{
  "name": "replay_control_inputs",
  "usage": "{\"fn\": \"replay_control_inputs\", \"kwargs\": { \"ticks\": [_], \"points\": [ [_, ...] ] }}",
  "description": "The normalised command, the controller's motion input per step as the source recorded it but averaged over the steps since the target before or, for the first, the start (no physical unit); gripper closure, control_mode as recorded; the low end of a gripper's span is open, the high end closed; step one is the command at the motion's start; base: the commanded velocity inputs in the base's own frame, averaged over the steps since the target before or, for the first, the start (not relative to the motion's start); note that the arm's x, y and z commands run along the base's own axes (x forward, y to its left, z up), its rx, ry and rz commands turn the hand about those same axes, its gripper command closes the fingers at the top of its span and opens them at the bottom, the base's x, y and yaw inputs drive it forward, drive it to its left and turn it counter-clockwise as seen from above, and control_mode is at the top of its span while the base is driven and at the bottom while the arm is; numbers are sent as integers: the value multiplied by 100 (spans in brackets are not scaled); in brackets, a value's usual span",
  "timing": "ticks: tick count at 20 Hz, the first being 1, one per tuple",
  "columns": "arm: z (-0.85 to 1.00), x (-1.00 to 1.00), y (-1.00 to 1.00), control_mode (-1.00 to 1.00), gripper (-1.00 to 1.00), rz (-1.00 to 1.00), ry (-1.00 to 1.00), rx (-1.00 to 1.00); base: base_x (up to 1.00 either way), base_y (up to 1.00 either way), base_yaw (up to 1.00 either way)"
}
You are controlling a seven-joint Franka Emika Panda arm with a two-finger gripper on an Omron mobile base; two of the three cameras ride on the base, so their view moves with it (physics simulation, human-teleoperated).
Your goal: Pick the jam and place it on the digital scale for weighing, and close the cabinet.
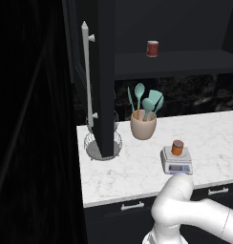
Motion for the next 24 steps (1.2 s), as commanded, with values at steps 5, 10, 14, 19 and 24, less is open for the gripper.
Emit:
{"fn": "replay_control_inputs", "kwargs": {
  "ticks": [5,10,14,19,24],
  "points": [
    [67,-50,-21,-100,-100,5,-15,0,0,0,0],
    [95,-45,16,-100,-100,10,-19,-13,0,0,0],
    [100,-24,50,-100,-100,16,-23,-29,0,0,0],
    [100,-19,88,-100,-100,15,-23,-41,0,0,0],
    [73,0,100,-100,-100,4,2,-43,0,0,0]
  ]
}}
